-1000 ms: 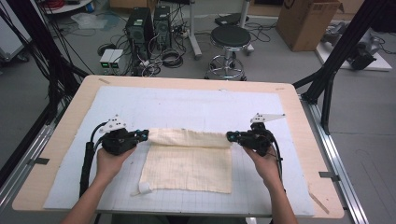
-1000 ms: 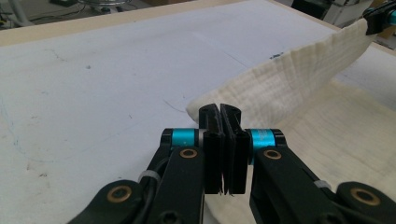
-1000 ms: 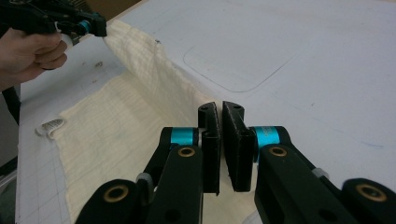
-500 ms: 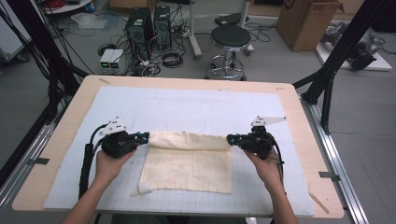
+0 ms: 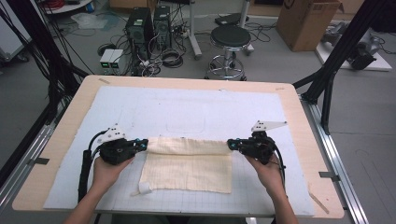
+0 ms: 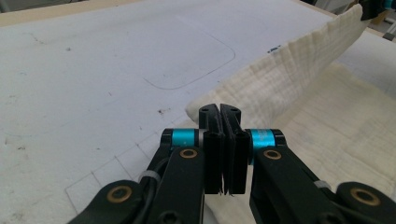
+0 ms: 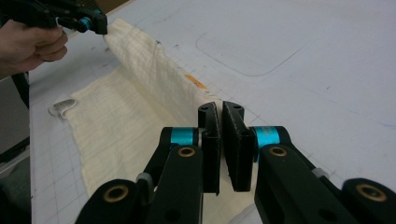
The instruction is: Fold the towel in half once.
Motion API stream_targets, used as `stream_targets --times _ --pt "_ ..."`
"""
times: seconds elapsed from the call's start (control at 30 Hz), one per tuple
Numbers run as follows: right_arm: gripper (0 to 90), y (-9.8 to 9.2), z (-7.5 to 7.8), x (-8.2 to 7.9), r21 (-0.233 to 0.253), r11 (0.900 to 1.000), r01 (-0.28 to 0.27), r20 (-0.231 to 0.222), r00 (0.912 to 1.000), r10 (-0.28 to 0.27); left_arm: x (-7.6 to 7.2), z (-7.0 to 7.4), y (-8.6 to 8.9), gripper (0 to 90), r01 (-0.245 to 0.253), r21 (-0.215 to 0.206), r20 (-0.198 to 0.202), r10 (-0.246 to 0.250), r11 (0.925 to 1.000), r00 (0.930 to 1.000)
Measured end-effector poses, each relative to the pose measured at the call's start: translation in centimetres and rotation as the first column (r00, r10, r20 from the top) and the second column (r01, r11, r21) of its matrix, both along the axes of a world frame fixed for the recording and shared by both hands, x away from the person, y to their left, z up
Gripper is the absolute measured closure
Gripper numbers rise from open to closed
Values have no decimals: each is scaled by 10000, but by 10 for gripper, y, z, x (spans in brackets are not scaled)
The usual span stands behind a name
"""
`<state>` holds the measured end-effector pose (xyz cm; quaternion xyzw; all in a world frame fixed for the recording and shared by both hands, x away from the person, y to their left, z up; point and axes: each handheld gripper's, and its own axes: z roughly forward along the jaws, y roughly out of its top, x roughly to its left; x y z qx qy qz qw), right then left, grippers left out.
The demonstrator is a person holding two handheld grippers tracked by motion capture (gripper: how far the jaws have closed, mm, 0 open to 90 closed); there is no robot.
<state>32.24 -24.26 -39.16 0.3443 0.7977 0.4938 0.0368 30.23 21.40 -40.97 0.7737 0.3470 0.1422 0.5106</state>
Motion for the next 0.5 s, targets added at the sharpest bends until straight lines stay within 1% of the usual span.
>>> stream_targets --times 0.03,0.07,0.13,0.17,0.27,0.37,0.5 --pt "859 0 -1 -1 -3 10000 -47 -2 10000 47 -1 -1 0 876 -6 -47 -32 5 10000 10000" --pt "859 0 -2 -2 -36 10000 -69 -52 10000 69 -2 -3 1 876 7 -36 -49 -7 10000 10000" --pt "859 0 -4 -4 -37 10000 -72 40 10000 72 -5 -5 2 876 31 28 -79 -31 10000 10000" --pt "859 1 -4 -5 -46 10000 -82 -28 10000 82 -6 -6 2 875 64 50 -117 -63 10000 9999" --pt "859 2 -5 -8 -50 9999 -135 -9 9999 135 -10 -9 4 876 61 30 -163 -60 10000 9998" --pt "859 2 -5 -10 -61 9999 -126 -37 9999 125 -13 -11 5 876 119 73 -224 -117 9999 9997" --pt "859 3 -8 -13 -107 9996 -248 -51 9997 247 -16 -13 6 876 202 126 -261 -199 9997 9995"
